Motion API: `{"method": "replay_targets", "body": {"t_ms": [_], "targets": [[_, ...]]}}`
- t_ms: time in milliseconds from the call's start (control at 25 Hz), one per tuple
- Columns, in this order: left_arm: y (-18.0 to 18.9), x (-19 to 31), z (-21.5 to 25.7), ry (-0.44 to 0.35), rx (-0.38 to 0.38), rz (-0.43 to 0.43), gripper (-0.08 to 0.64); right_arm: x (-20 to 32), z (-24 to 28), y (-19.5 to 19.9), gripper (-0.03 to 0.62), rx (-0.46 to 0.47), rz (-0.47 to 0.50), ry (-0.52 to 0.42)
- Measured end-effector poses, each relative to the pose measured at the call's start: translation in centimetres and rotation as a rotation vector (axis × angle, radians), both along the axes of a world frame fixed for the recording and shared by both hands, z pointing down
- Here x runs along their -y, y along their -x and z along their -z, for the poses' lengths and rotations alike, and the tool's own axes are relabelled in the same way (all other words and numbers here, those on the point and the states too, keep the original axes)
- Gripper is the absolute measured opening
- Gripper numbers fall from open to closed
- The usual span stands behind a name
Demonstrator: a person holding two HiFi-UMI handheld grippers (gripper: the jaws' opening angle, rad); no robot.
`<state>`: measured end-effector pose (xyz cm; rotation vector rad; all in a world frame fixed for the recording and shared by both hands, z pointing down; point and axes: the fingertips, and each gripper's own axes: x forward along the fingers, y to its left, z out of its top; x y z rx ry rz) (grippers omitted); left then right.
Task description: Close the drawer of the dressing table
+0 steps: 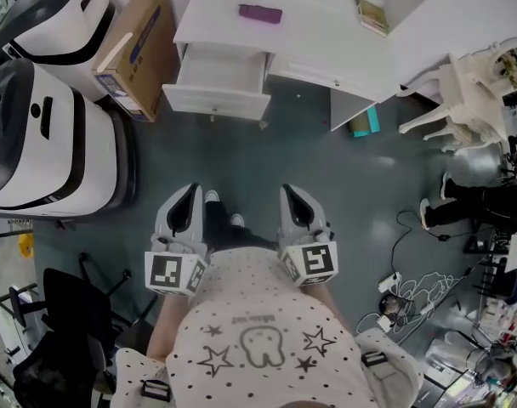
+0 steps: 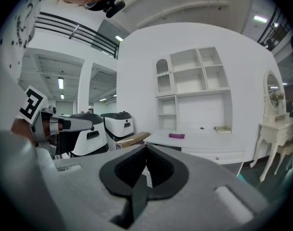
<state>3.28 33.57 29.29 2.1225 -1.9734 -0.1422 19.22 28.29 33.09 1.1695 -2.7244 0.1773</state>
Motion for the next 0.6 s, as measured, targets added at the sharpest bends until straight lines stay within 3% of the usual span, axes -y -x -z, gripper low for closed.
{"method": "replay_targets", "body": {"t_ms": [600], "targets": [[6.3, 7.4, 0.6, -0.009, -0.005, -0.042, -0.005, 6.7, 1.6, 6.2, 0.003, -0.02, -0.034, -0.007]]}}
